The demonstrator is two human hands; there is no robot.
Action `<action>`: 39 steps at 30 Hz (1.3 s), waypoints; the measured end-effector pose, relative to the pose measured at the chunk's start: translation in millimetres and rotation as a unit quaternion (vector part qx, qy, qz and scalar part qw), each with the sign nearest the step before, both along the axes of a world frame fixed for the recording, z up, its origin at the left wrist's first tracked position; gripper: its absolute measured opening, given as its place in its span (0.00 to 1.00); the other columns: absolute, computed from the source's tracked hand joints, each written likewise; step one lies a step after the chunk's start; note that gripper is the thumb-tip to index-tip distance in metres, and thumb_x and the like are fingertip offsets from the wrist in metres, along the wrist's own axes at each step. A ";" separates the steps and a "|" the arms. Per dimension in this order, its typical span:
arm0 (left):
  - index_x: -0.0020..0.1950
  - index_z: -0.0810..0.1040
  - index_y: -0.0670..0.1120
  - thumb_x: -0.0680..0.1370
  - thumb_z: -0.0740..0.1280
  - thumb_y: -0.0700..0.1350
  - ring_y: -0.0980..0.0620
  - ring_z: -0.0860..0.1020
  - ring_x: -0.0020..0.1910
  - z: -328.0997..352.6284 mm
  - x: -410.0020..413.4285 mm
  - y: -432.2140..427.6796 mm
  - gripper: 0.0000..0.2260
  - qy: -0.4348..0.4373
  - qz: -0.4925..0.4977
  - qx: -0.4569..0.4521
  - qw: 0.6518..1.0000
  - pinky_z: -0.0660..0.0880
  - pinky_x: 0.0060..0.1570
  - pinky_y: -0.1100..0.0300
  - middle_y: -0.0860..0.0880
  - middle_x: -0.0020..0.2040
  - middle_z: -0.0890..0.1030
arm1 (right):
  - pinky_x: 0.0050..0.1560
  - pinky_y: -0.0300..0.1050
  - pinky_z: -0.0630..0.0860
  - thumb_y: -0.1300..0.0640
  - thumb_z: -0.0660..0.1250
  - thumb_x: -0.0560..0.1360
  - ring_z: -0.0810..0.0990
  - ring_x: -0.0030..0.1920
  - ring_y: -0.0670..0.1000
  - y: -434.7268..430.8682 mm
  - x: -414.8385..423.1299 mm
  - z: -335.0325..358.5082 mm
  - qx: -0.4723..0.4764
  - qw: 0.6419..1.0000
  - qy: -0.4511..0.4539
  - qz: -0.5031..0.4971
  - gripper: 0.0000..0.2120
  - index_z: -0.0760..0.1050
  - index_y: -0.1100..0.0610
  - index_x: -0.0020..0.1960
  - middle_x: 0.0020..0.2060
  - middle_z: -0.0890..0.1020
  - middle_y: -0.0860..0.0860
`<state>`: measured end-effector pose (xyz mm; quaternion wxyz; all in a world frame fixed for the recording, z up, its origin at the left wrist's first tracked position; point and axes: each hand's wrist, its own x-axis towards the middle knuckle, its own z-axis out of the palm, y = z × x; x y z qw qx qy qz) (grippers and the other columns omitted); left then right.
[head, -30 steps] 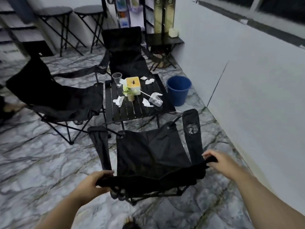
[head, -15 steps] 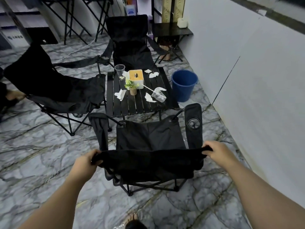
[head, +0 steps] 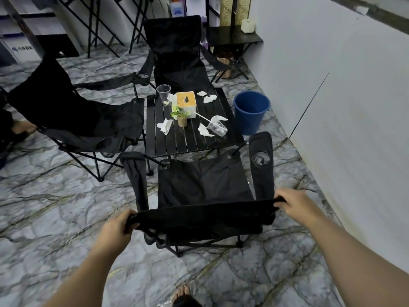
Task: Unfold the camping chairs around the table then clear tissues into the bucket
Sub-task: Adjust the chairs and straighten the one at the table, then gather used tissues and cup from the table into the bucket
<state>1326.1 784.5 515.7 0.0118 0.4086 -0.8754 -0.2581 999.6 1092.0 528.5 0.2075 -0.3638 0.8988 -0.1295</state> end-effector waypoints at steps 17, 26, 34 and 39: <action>0.45 0.78 0.50 0.75 0.68 0.54 0.54 0.75 0.41 32.6 -129.6 15.2 0.08 0.030 -0.151 0.213 0.965 0.72 0.43 0.62 0.53 0.39 0.79 | 0.56 0.48 0.73 0.42 0.59 0.77 0.78 0.53 0.50 -13.9 15.8 7.0 -0.080 0.949 -0.212 -0.221 0.15 0.78 0.51 0.50 0.47 0.81 0.47; 0.68 0.65 0.53 0.77 0.61 0.56 0.44 0.68 0.67 39.8 -296.1 157.5 0.21 -0.087 -0.430 -0.009 0.898 0.67 0.64 0.46 0.48 0.68 0.69 | 0.63 0.51 0.70 0.40 0.57 0.77 0.70 0.67 0.58 22.7 23.3 3.3 0.019 0.923 -0.130 -0.361 0.27 0.66 0.54 0.70 0.69 0.70 0.55; 0.77 0.50 0.52 0.78 0.58 0.57 0.46 0.43 0.77 24.2 -363.9 250.7 0.30 -0.155 -0.569 -0.052 0.806 0.48 0.74 0.42 0.50 0.78 0.50 | 0.72 0.58 0.61 0.41 0.62 0.76 0.57 0.75 0.57 123.9 -11.5 -0.2 0.132 0.929 -0.103 -0.331 0.35 0.52 0.52 0.77 0.77 0.56 0.52; 0.76 0.53 0.51 0.78 0.60 0.56 0.46 0.50 0.77 8.9 -425.3 298.2 0.29 -0.181 -0.535 -0.027 0.825 0.53 0.73 0.43 0.48 0.77 0.55 | 0.72 0.58 0.62 0.41 0.61 0.77 0.53 0.76 0.56 168.9 -84.1 4.4 0.189 0.936 -0.091 -0.281 0.35 0.50 0.53 0.77 0.78 0.49 0.52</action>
